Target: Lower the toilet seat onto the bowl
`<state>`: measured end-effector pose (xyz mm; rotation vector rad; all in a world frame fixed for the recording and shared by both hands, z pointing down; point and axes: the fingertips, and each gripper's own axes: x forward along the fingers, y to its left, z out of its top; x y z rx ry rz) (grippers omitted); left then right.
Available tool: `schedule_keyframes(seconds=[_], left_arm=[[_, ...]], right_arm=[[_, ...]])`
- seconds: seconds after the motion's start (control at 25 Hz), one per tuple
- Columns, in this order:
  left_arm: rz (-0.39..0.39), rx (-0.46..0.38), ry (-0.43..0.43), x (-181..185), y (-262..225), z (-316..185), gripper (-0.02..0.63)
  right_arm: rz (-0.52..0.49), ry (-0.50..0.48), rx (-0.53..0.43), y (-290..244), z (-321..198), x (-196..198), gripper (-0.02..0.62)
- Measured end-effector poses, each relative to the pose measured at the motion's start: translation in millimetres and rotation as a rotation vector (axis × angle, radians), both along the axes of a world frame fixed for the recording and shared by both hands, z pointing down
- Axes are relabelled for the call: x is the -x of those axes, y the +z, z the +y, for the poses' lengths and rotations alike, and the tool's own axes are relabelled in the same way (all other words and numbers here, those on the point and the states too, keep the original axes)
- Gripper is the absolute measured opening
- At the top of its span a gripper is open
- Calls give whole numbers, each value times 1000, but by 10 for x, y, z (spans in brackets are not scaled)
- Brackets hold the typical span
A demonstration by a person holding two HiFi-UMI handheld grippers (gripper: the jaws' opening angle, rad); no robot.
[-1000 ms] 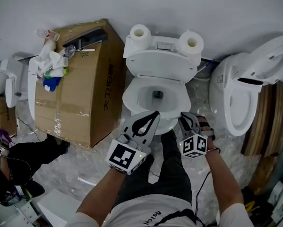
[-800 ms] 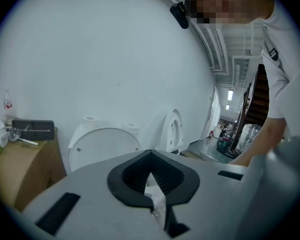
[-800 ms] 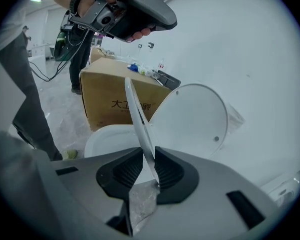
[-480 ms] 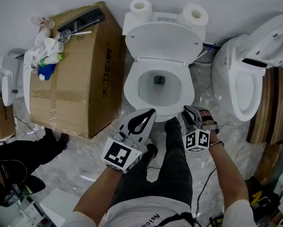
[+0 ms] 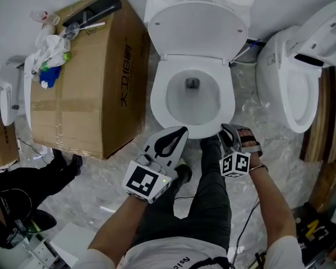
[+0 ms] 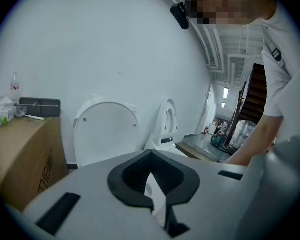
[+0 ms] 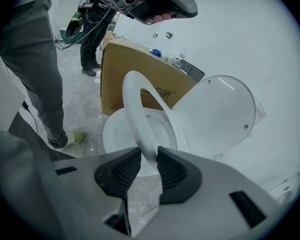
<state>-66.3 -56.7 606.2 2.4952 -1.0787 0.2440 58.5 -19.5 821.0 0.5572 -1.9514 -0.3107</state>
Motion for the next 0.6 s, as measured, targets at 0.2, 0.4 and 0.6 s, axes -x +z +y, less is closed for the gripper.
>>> schedule_keyframes(seconds=[0.2, 0.4, 0.6], left_arm=[[-6, 18, 9, 27, 314, 124, 9], [-12, 37, 20, -3, 573, 232, 9], [-14, 43, 31, -54, 786, 269, 9]], right_arm=[[29, -26, -10, 359, 172, 16, 97], [59, -48, 33, 801, 312, 7, 118], [73, -71, 62, 1121, 382, 9, 133]])
